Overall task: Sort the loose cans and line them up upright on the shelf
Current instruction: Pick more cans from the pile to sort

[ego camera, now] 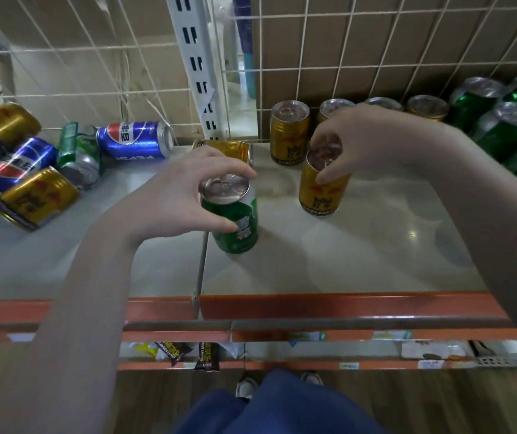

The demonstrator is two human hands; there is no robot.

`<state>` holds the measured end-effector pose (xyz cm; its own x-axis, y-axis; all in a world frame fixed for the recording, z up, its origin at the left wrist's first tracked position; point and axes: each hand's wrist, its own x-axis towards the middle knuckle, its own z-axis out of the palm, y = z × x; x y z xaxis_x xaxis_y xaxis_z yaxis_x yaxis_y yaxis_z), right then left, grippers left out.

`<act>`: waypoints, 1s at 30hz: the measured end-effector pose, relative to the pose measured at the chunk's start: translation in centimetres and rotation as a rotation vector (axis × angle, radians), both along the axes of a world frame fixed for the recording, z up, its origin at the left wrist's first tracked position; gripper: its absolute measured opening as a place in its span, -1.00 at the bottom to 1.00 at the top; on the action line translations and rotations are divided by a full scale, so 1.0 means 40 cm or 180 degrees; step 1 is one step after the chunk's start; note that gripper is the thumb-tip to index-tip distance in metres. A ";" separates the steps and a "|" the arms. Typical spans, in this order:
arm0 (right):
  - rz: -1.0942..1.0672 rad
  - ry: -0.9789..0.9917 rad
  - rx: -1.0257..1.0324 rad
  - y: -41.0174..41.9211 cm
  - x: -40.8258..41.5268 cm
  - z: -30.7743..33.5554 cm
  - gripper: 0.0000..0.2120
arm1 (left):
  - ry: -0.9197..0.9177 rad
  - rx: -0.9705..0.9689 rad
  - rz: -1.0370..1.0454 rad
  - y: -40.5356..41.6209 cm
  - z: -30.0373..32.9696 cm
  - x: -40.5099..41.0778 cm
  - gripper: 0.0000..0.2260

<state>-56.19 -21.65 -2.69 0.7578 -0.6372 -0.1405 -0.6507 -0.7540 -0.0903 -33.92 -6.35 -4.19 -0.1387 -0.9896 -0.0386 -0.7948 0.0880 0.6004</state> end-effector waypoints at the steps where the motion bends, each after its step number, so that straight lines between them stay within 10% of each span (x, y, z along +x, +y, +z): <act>1: 0.0069 0.0105 -0.0035 -0.008 0.009 0.005 -0.47 | 0.0014 0.0007 0.0004 0.000 0.000 0.000 -0.48; 30: 0.0039 -0.0414 0.0015 -0.034 0.059 -0.033 -0.41 | 0.0023 -0.0075 -0.0015 0.008 -0.002 0.001 -0.47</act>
<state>-53.82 -23.02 -4.02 0.7776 -0.6273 -0.0436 -0.6239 -0.7612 -0.1770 -33.90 -6.02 -4.25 -0.1436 -0.9895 -0.0144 -0.7901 0.1059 0.6038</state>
